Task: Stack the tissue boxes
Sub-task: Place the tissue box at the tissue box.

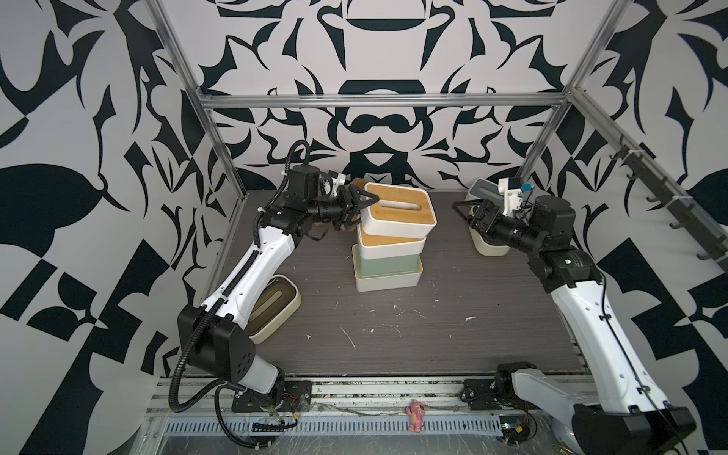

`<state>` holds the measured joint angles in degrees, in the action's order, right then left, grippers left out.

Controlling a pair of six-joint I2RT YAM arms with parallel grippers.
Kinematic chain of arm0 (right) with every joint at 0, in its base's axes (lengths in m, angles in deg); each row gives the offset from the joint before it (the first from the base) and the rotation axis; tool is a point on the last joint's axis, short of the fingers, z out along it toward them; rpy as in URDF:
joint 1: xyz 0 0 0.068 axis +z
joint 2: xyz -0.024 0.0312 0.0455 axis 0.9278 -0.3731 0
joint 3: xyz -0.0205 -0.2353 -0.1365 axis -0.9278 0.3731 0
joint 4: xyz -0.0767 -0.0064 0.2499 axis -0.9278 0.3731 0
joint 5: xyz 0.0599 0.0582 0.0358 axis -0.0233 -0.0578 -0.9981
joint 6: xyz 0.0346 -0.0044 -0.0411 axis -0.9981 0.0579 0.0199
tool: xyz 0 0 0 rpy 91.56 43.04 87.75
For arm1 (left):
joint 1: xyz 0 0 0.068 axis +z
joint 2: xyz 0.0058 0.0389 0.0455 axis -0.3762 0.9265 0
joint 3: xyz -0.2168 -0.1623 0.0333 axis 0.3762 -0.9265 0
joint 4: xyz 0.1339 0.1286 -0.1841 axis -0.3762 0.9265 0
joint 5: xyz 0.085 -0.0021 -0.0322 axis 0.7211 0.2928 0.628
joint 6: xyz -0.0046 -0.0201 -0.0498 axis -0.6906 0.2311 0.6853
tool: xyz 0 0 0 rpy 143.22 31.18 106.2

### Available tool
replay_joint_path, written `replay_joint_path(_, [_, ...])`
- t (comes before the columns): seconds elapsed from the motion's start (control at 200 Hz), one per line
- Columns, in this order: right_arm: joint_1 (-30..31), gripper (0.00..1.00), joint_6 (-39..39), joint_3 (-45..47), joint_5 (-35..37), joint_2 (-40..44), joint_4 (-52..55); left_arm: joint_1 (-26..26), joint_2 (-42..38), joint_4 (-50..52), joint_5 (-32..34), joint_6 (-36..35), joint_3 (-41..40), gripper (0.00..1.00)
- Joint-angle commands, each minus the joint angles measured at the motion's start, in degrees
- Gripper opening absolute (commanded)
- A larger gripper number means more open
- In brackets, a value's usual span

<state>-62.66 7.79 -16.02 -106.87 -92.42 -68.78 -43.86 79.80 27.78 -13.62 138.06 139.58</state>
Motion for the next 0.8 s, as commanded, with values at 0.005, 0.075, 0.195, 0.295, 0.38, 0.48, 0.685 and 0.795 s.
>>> replay_joint_path(0.005, [0.07, 0.96, -0.55, 0.18, -2.08, 0.97, -4.32, 0.19, 0.1, -4.96, -2.39, 1.22, 0.09, 0.28])
replay_joint_path(0.075, [0.14, 0.97, -0.43, 0.28, -2.31, 0.85, -4.24, 0.14, 0.02, -4.88, -2.34, 1.11, -0.19, 0.28])
replay_joint_path(0.195, [0.2, 0.97, -0.43, 0.45, -2.59, 0.65, -4.37, 0.16, -0.27, -4.64, -2.12, 1.16, -0.92, 0.29])
replay_joint_path(0.295, [0.28, 0.97, -0.63, 0.5, -2.55, 0.57, -4.5, 0.17, -0.77, -4.64, -1.81, 0.92, -1.79, 0.3])
replay_joint_path(0.38, [0.5, 0.97, -0.82, 0.63, -2.48, 0.43, -4.81, 0.23, -0.96, -4.25, -1.68, 0.62, -2.06, 0.31])
replay_joint_path(0.48, [0.74, 0.97, -0.99, 0.63, -2.53, 0.22, -5.11, 0.36, -1.09, -4.08, -1.56, 0.48, -2.6, 0.31])
replay_joint_path(0.685, [1.67, 0.97, -0.79, 0.59, -2.4, 0.04, -5.21, 0.4, -1.58, -4.0, -1.15, 0.43, -2.82, 0.35])
replay_joint_path(0.795, [2.34, 0.97, -0.55, 0.37, -2.31, -0.14, -5.21, 0.56, -1.79, -3.96, -1.07, 0.38, -3.05, 0.39])
